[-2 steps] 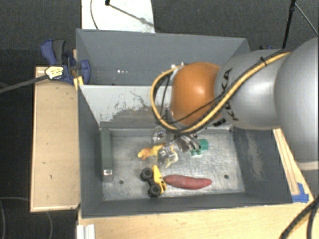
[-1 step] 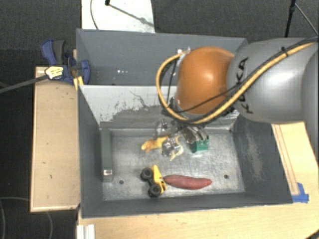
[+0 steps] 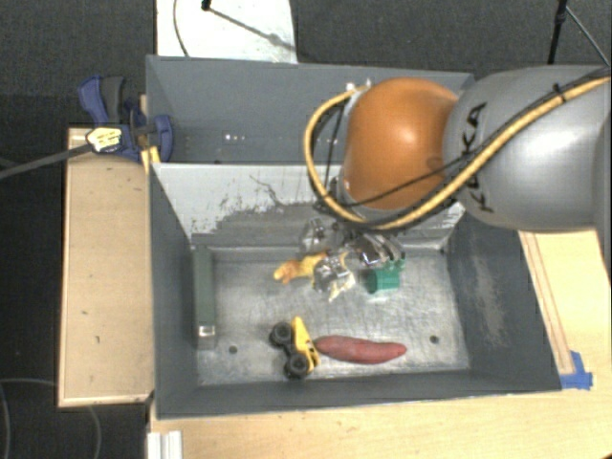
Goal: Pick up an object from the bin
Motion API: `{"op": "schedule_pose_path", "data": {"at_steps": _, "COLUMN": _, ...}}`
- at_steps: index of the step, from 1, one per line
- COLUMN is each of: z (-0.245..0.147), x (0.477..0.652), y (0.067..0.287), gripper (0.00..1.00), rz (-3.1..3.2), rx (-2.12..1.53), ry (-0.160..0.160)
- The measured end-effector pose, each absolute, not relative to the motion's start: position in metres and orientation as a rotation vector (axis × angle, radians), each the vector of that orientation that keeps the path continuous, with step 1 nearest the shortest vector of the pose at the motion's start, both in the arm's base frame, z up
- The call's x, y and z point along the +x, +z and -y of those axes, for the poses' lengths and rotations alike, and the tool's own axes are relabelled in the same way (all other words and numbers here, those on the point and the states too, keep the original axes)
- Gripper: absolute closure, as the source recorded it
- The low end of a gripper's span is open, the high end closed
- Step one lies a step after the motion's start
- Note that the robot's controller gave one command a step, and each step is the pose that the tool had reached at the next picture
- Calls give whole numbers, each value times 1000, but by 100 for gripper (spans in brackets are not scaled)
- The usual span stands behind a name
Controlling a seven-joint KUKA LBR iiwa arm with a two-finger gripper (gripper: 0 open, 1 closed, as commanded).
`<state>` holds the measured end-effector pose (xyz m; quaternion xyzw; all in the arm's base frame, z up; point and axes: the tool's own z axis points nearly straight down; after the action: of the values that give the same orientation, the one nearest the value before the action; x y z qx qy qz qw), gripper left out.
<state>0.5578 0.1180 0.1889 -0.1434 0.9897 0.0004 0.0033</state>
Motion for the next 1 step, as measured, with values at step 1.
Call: {"op": "schedule_pose_path", "data": {"at_steps": 1, "z": -124, "x": 555, "y": 197, "gripper": 100, "rz": -3110, "rx": -442, "ry": 1}}
